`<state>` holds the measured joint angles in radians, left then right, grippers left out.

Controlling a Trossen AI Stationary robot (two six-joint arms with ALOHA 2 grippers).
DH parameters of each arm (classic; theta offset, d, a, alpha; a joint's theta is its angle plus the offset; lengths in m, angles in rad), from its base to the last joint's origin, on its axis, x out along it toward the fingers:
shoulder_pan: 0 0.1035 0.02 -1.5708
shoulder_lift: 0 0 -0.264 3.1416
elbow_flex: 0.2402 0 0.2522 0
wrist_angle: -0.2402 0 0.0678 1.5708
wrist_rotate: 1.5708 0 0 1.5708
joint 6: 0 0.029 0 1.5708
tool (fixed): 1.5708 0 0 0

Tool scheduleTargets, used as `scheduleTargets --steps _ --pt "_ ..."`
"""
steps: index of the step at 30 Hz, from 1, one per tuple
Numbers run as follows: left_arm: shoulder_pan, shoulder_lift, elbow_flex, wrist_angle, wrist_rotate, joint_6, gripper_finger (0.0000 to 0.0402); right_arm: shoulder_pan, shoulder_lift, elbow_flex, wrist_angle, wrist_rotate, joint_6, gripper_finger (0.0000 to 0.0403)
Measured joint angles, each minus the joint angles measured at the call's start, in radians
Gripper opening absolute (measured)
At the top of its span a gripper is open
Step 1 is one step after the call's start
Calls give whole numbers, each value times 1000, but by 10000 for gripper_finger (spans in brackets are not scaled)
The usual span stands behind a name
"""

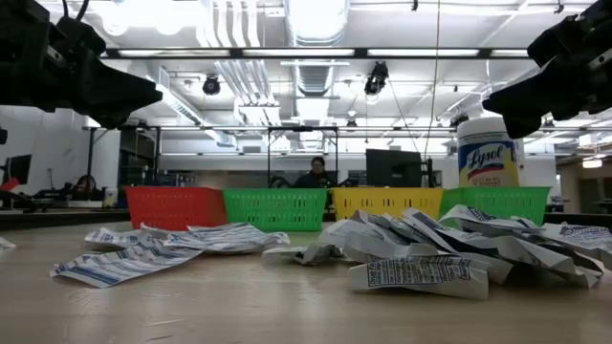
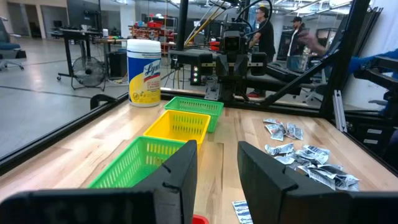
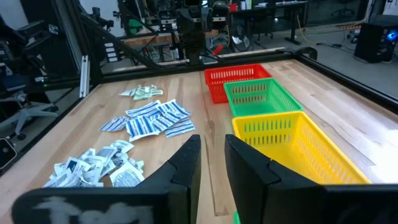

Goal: Pick & Place First Aid Supplies
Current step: Put the blue alcohol pad into the right green bin

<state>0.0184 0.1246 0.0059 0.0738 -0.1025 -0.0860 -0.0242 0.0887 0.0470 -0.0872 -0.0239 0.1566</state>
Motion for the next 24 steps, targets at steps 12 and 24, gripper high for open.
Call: scheduleTargets --steps 12,24 --pt "0 0 0 0 0 0 113 0 0 0 0 0 0 84" --pt "0 0 0 0 0 0 113 0 0 0 0 0 0 69"
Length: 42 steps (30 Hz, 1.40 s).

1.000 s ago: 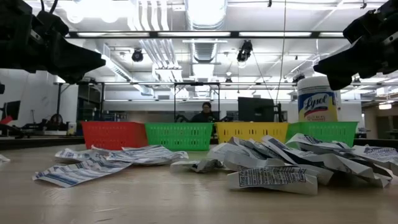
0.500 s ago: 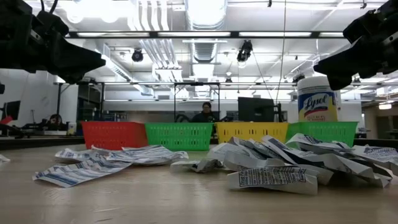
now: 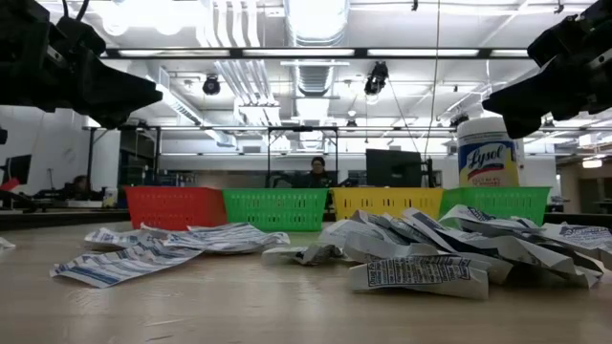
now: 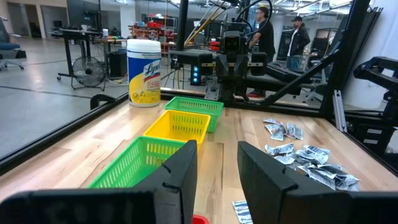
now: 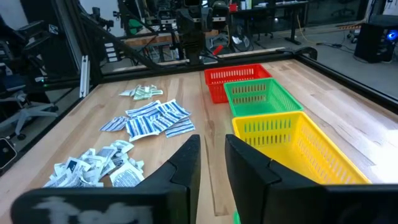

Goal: Pick & Place First Aid Supplies
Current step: Put the blue alcohol pad into the right green bin

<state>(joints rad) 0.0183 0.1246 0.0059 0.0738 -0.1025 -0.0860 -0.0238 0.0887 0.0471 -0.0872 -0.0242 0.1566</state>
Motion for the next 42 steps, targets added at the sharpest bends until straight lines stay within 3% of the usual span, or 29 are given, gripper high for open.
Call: scheduleTargets --steps 42 --pt "0 0 0 0 -20 0 113 0 0 0 0 0 0 83"
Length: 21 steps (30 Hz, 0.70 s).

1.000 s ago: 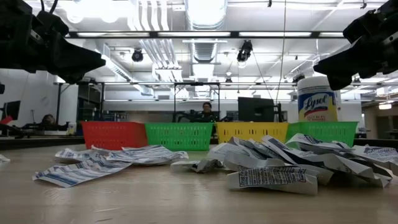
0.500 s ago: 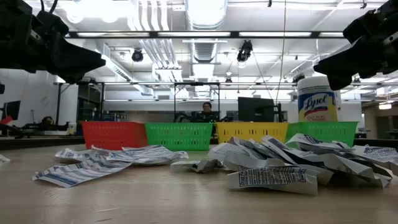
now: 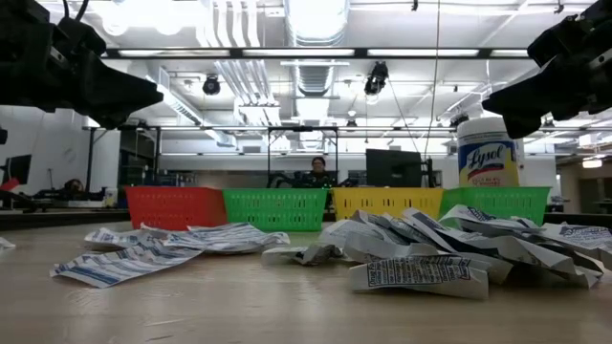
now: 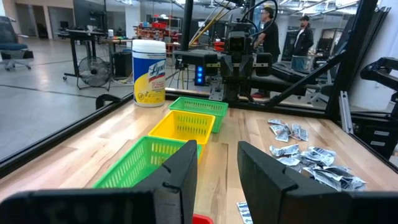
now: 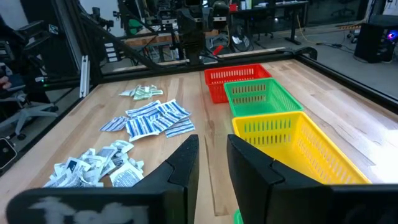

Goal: Pick & Place First Aid Supplies
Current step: Put the blue alcohol pad into the right green bin

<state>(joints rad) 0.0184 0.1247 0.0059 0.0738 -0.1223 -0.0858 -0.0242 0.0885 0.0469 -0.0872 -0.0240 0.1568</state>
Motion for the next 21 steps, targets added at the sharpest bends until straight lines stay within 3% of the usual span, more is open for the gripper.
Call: scheduleTargets --steps 21 --pt "0 0 0 0 -11 7 113 0 0 0 0 -2 0 63"
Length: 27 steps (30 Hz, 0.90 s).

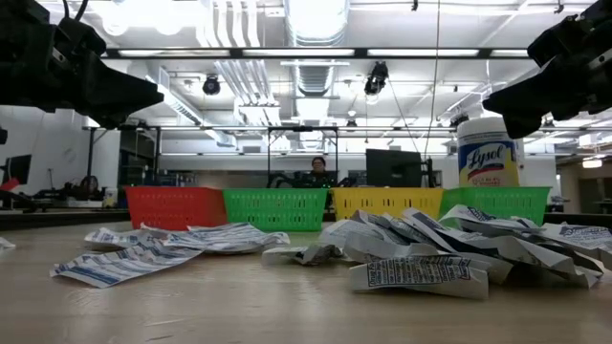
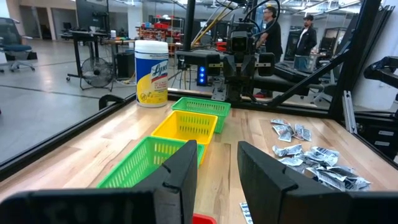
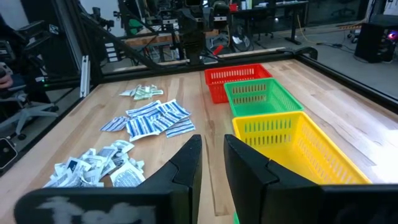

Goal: Pick & Place First Aid Supplies
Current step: Put the blue alcohol pad into the right green bin

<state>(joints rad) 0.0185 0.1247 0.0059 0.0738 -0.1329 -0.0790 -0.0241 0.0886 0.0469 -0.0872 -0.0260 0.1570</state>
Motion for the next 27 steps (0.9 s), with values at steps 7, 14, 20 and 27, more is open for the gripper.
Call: scheduleTargets --steps 7,14,20,27 --pt "0 0 0 0 0 0 113 0 0 0 0 -11 0 60" --pt "0 0 0 0 0 -4 113 0 0 0 0 -11 0 61" --pt "0 0 0 0 0 -6 113 0 0 0 0 -10 0 66" --pt "0 0 0 0 0 -7 113 0 0 0 0 -8 0 71"
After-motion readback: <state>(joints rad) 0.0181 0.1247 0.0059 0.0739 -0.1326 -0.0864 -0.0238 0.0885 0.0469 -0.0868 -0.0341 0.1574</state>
